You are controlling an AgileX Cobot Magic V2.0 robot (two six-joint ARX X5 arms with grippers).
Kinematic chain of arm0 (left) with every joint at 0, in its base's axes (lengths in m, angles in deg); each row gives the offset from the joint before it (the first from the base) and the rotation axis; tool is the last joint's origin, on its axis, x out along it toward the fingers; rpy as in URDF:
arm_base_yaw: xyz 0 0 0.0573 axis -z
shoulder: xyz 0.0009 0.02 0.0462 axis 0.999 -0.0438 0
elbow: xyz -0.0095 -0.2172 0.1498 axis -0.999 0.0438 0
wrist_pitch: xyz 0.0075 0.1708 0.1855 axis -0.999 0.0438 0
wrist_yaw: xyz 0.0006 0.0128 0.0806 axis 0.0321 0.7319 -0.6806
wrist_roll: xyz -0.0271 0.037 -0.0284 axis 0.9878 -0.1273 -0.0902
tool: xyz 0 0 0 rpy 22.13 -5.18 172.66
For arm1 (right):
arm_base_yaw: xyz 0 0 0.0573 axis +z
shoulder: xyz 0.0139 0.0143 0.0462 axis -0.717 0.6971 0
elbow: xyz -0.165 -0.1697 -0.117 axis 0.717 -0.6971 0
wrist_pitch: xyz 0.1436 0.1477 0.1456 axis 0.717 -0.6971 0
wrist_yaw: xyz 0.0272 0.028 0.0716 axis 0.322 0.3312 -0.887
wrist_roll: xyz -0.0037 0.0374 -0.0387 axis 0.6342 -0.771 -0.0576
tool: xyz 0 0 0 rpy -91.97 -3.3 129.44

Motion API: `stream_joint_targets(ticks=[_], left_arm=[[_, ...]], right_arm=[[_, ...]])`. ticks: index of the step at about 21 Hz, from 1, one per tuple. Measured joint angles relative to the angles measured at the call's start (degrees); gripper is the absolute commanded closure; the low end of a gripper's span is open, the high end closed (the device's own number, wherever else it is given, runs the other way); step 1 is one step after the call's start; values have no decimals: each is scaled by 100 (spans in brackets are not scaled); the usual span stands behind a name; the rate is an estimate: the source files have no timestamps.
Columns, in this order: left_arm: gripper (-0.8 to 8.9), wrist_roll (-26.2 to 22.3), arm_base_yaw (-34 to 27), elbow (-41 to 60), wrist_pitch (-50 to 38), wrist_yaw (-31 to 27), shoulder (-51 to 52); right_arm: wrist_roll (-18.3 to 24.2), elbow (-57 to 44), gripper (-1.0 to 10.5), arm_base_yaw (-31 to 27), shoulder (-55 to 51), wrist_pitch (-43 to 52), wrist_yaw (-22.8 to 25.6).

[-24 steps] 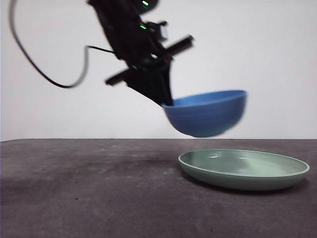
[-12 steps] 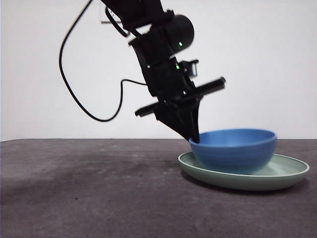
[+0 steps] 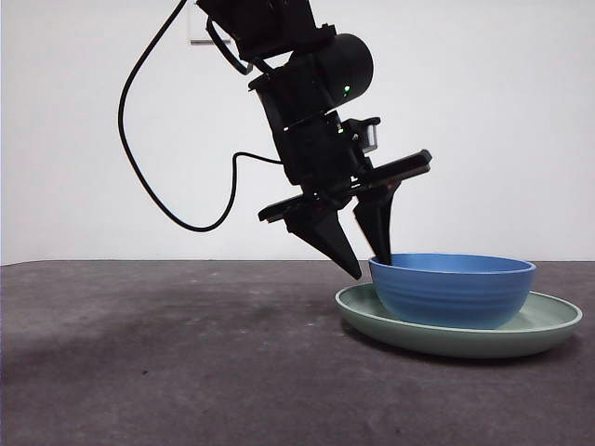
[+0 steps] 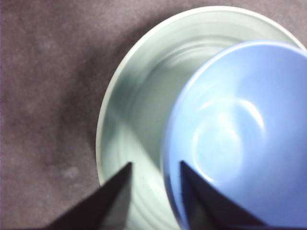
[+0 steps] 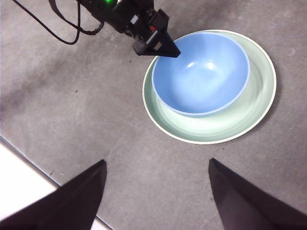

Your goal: Pick up the blue bowl, put it on the green plate, put it on desk

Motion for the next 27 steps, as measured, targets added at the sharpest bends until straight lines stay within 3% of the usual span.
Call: stream_joint_targets(ticks=[8, 19, 27], left_arm=[[590, -4, -2, -372, 367, 0, 221], [592, -234, -697, -317, 632, 31, 2743], [596, -481, -977, 2371, 96, 758, 4579]], right_arm=[[0, -2, 606, 0, 0, 0, 7], [0, -2, 606, 0, 0, 0, 20], [0, 0, 606, 0, 0, 0, 221]])
